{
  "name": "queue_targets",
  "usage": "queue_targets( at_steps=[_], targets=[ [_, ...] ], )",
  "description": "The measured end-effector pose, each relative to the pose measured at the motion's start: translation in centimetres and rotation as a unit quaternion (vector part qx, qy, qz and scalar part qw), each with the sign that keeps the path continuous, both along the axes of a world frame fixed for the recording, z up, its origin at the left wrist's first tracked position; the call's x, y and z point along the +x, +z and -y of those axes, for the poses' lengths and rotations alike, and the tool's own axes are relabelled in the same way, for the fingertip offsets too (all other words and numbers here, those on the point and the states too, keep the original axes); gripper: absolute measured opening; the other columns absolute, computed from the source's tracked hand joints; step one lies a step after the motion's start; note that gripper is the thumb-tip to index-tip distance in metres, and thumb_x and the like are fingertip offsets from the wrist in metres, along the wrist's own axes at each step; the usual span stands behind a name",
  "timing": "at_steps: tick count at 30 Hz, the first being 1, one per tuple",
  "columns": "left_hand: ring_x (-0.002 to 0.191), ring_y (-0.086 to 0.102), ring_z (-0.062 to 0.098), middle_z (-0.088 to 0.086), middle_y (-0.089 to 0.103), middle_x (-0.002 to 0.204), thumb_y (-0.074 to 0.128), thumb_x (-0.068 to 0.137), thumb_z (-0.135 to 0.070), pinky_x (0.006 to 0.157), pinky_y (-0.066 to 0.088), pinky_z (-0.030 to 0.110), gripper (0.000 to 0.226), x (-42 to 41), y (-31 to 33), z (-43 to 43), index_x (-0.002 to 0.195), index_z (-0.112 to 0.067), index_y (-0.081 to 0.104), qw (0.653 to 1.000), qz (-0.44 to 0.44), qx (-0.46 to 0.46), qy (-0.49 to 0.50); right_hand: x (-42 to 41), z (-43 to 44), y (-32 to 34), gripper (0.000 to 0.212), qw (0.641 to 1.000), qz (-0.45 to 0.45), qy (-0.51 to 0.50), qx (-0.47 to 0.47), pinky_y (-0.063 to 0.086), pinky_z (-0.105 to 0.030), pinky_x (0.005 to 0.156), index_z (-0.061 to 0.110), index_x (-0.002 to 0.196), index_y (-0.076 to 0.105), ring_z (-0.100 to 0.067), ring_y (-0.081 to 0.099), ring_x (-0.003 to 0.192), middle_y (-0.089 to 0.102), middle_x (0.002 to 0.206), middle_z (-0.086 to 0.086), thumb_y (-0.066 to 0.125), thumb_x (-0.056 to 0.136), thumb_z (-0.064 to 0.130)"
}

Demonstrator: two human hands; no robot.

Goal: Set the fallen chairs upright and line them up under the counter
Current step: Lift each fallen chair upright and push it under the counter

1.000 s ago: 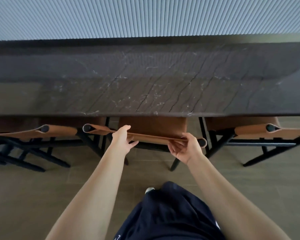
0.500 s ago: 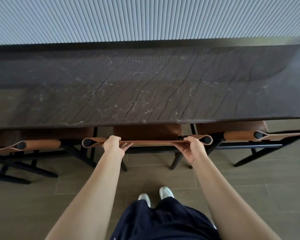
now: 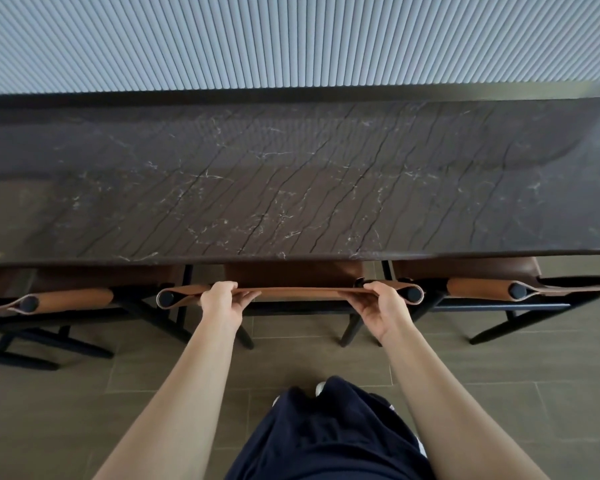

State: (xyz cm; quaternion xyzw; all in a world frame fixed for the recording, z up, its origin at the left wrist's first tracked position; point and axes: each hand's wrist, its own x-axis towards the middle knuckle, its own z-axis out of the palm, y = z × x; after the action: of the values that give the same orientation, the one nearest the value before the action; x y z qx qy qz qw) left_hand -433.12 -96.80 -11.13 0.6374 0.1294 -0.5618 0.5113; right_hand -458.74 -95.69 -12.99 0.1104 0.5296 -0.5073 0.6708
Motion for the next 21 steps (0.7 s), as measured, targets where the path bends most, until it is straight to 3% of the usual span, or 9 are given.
queue_targets(
  at_steps=[2,5,9,13,16,18,21],
  targets=[
    [0.112,0.055,0.042,0.024,0.045,0.128,0.046,0.095,0.010,0.090,0.051,0.059,0.038,0.1,0.3,-0.4,0.131,-0.003,0.045,1.000,-0.016,-0.008,-0.008,-0.1,-0.3,0.3,0.014,1.000,-0.001,0.014,-0.001,0.060,-0.049,0.059,-0.002,0.108,0.053,-0.040,0.073,0.075,0.065,0.095,-0.026,0.047,0.095,-0.006],
    [0.119,0.051,0.043,0.024,0.043,0.130,0.050,0.095,0.007,0.090,0.051,0.059,0.030,0.2,0.8,-0.9,0.123,-0.002,0.045,0.999,-0.038,-0.023,-0.024,-0.3,-0.6,0.7,0.016,0.998,-0.008,0.055,0.008,0.061,-0.045,0.062,-0.001,0.111,0.054,-0.038,0.072,0.085,0.068,0.097,-0.025,0.055,0.096,0.003],
    [0.117,0.054,0.038,0.023,0.045,0.133,0.058,0.093,0.000,0.085,0.054,0.050,0.041,-0.1,1.5,-1.8,0.132,-0.002,0.045,0.998,-0.023,-0.042,-0.035,-0.5,-1.1,1.4,0.017,0.992,-0.021,0.123,0.007,0.058,-0.043,0.070,0.005,0.107,0.055,-0.033,0.073,0.087,0.070,0.099,-0.022,0.057,0.096,0.017],
    [0.113,0.056,0.035,0.021,0.046,0.134,0.057,0.094,-0.002,0.086,0.055,0.045,0.044,-0.7,2.0,-3.2,0.136,-0.005,0.043,0.998,-0.019,-0.068,-0.006,-0.9,-1.9,1.8,0.034,0.988,-0.033,0.151,-0.006,0.057,-0.043,0.077,0.005,0.125,0.049,-0.032,0.069,0.098,0.067,0.113,-0.022,0.056,0.097,0.023],
    [0.109,0.059,0.033,0.020,0.052,0.130,0.055,0.095,-0.004,0.087,0.055,0.045,0.034,-1.3,2.2,-4.6,0.128,-0.006,0.048,0.996,-0.017,-0.093,0.005,-1.1,-2.5,2.6,0.042,0.979,-0.035,0.199,-0.017,0.056,-0.041,0.076,0.004,0.133,0.047,-0.030,0.069,0.101,0.068,0.115,-0.021,0.054,0.098,0.027],
    [0.112,0.059,0.031,0.018,0.054,0.129,0.054,0.095,-0.004,0.089,0.054,0.044,0.034,-1.9,2.3,-5.5,0.129,-0.005,0.049,0.994,0.008,-0.107,-0.001,-1.0,-2.8,3.0,0.043,0.968,-0.050,0.246,-0.017,0.056,-0.040,0.079,0.003,0.131,0.051,-0.029,0.067,0.105,0.066,0.122,-0.019,0.053,0.099,0.030],
    [0.120,0.053,0.025,0.013,0.051,0.132,0.056,0.094,-0.005,0.099,0.050,0.044,0.044,-2.8,2.4,-7.0,0.137,-0.010,0.044,0.986,0.111,-0.104,-0.067,-0.6,-3.5,3.6,0.029,0.932,-0.151,0.328,0.000,0.053,-0.040,0.087,0.012,0.115,0.062,-0.024,0.065,0.106,0.066,0.124,-0.011,0.052,0.098,0.034]
  ],
)
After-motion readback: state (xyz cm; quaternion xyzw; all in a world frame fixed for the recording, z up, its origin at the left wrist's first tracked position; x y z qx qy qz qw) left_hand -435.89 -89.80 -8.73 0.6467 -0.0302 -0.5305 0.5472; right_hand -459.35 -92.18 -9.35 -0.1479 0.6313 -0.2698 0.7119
